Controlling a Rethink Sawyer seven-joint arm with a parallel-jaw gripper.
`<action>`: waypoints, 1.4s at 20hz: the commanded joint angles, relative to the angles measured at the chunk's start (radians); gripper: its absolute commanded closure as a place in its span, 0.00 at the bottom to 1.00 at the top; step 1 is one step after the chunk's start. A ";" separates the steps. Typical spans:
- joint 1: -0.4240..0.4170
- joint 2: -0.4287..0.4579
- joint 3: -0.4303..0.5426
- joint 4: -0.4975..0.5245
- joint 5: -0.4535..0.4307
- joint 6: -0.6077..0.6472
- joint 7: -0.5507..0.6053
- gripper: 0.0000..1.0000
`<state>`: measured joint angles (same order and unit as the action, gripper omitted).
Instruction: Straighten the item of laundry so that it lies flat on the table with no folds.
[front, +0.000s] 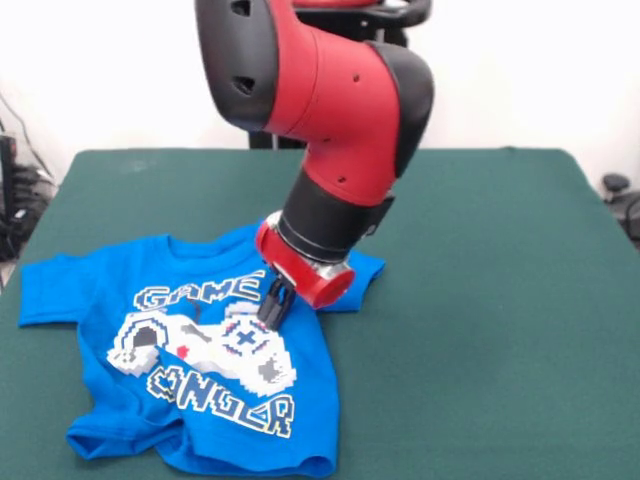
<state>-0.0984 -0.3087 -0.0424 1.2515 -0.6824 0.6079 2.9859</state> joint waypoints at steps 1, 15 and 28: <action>-0.095 0.198 0.134 0.073 0.064 -0.080 -0.066 1.00; -0.426 0.163 0.543 0.396 0.525 0.312 -0.294 1.00; -0.470 0.204 0.627 0.476 0.578 0.217 -0.201 1.00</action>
<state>-0.6611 -0.2504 0.4279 1.4767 -0.1080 0.7622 2.9859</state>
